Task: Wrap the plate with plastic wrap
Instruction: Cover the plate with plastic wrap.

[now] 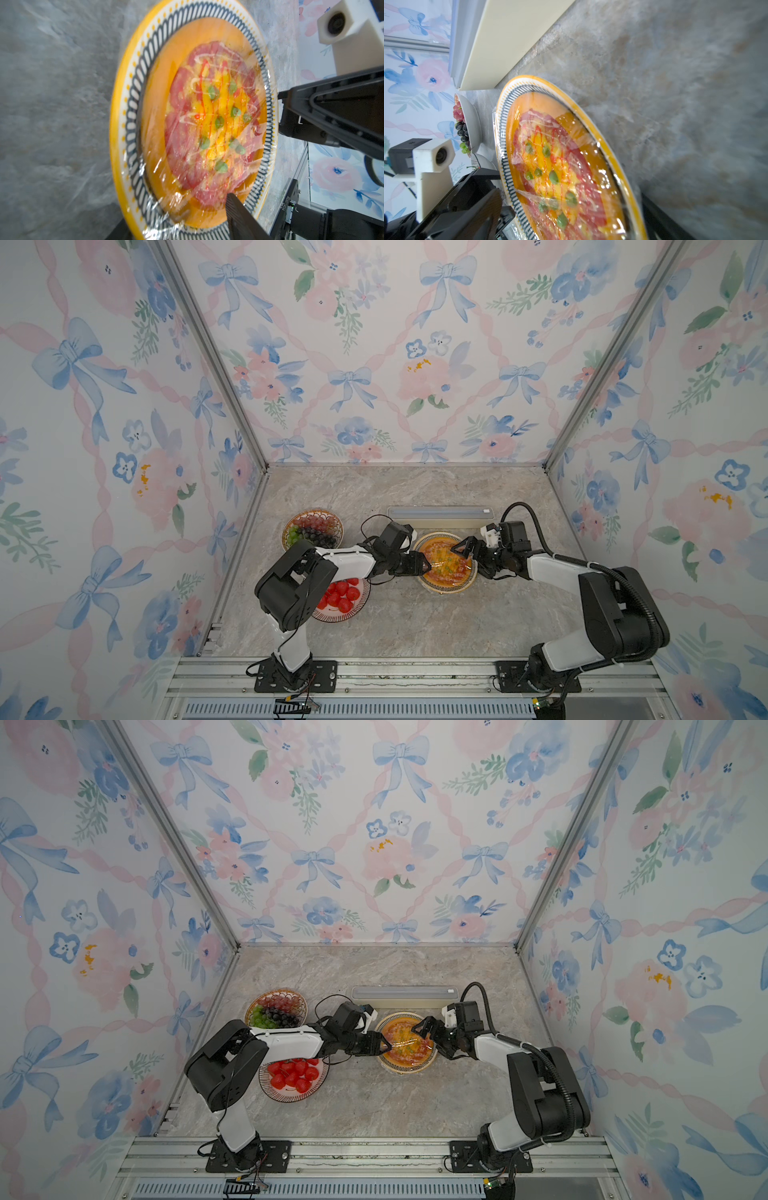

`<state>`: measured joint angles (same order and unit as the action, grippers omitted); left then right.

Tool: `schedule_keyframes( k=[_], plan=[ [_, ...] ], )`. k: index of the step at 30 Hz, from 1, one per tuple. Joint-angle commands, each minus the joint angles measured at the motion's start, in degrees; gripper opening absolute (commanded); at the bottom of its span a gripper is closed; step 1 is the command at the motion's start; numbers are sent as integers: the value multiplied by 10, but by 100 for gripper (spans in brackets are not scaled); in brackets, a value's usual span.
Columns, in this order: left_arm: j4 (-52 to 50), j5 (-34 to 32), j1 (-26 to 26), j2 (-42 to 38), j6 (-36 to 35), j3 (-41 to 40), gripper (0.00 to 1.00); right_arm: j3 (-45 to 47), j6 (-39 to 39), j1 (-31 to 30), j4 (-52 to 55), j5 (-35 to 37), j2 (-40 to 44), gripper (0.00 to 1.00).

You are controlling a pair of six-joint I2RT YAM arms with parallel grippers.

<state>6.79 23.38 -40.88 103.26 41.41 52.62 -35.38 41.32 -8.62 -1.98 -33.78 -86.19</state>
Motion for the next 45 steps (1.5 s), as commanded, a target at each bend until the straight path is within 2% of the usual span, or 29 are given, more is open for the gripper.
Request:
schedule_keyframes(
  k=[1,6,11,16,21,28,33,38,41,45],
  plan=[
    [19,5,-3,-11,-1,-11,61,32,-13,36,35,-19,28,97],
    [18,5,1,-11,0,-12,62,57,-21,86,34,-58,58,97],
    [19,4,3,-17,1,-14,62,62,-51,126,82,-60,87,97],
    [18,21,1,-16,0,-9,61,53,-51,84,148,-22,126,97],
    [18,23,0,-23,1,-15,60,57,-4,16,145,26,152,97],
    [18,27,-4,-18,-1,-14,57,31,34,-57,106,56,106,97],
    [19,32,-13,-16,-3,-9,57,-6,39,-78,72,54,57,97],
    [21,32,-19,-15,-3,-9,57,1,73,-81,11,36,33,97],
    [21,24,-18,-19,-3,-12,58,11,62,-68,28,42,41,97],
    [21,10,-12,-31,1,-20,62,31,22,-21,91,44,65,97]
  ],
)
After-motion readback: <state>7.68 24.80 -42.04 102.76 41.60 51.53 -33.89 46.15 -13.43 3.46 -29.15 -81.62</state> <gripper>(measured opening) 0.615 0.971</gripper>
